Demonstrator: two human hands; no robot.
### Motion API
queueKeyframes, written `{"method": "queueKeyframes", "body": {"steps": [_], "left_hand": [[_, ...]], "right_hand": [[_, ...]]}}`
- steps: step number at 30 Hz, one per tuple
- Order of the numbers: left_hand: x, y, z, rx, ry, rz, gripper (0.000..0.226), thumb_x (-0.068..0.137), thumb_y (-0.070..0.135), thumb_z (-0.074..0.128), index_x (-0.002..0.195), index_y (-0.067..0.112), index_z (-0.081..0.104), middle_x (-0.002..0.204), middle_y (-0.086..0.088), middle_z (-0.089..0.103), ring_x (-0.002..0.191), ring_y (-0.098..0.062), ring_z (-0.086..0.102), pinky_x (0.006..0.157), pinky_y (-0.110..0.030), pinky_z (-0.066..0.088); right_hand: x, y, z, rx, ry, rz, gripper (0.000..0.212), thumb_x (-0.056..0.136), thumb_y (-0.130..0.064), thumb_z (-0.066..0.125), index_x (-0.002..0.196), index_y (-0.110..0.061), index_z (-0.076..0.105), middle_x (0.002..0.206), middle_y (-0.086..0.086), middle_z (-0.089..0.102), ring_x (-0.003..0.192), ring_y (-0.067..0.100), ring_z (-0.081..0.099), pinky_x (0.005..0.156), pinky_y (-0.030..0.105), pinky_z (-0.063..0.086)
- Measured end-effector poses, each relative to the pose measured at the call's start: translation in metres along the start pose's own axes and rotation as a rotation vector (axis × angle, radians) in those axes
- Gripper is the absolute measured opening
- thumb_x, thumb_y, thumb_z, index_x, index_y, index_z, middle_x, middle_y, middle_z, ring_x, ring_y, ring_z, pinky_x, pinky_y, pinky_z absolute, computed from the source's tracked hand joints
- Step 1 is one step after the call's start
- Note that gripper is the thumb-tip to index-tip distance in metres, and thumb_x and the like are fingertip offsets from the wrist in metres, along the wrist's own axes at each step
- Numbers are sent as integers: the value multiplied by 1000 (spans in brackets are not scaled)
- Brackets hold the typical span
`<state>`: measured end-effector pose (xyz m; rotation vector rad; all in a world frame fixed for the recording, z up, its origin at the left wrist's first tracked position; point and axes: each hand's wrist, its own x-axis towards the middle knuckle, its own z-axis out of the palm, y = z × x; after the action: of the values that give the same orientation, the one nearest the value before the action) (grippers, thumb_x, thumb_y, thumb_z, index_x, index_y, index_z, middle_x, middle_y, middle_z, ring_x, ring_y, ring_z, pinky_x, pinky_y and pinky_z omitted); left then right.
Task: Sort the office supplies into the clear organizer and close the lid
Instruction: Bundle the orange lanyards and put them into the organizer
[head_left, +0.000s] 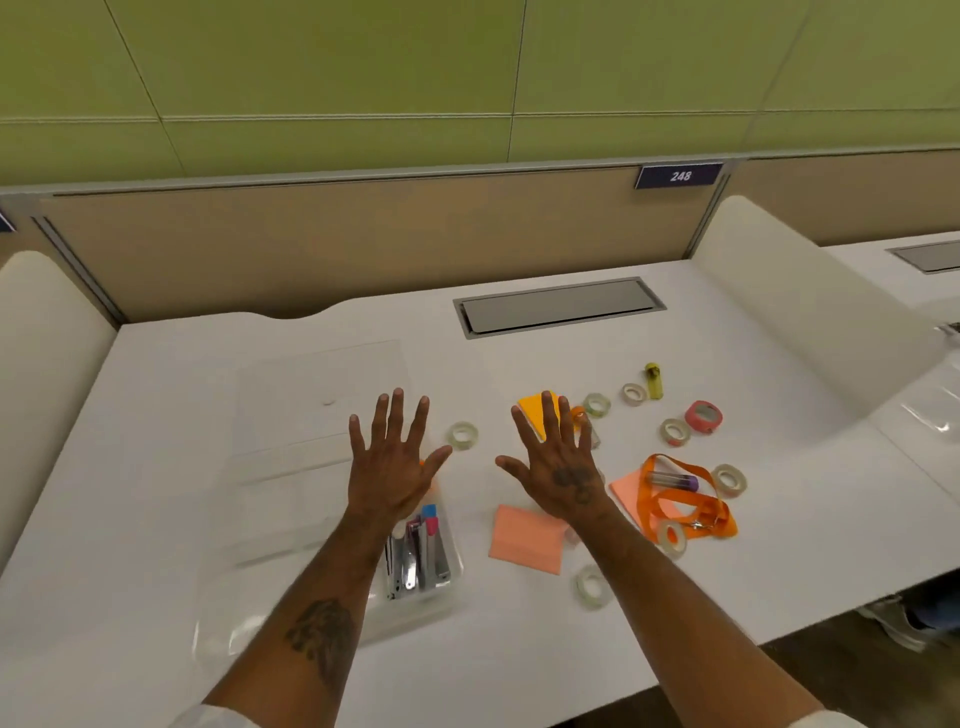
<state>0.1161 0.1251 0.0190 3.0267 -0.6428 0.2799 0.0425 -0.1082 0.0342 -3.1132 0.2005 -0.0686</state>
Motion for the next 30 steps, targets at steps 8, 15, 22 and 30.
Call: {"method": "queueKeyframes", "body": {"steps": [8, 15, 22, 30], "left_hand": [[17, 124, 3, -104, -68, 84, 81, 85, 73, -4, 153, 30, -9, 163, -8, -9, 150, -27, -11, 118, -55, -5], [23, 227, 8, -164, -148, 201, 73, 96, 62, 27, 155, 20, 19, 162, -13, 14, 148, -32, 18, 116, -47, 21], [29, 295, 20, -284, -372, 216, 53, 99, 52, 36, 140, 18, 41, 141, -8, 45, 125, -27, 46, 96, -42, 43], [40, 338, 37, -318, -523, -18, 64, 87, 70, 45, 117, 15, 56, 120, -8, 61, 106, -23, 59, 81, -34, 49]], "right_hand": [[-38, 113, 5, 28, -9, 82, 73, 92, -67, 23, 149, -22, 33, 155, 22, 25, 143, 43, 22, 101, 62, 36], [-81, 206, 23, -67, 154, 38, 44, 91, -33, 51, 123, -5, 64, 130, 28, 56, 121, 46, 53, 84, 52, 55], [-104, 245, 27, 63, 21, 225, 59, 86, -44, 66, 133, -9, 55, 128, 18, 59, 109, 38, 61, 69, 42, 58], [-98, 252, 34, 321, -174, 515, 57, 90, -57, 51, 127, -14, 47, 123, 9, 54, 106, 27, 59, 84, 35, 50]]}}
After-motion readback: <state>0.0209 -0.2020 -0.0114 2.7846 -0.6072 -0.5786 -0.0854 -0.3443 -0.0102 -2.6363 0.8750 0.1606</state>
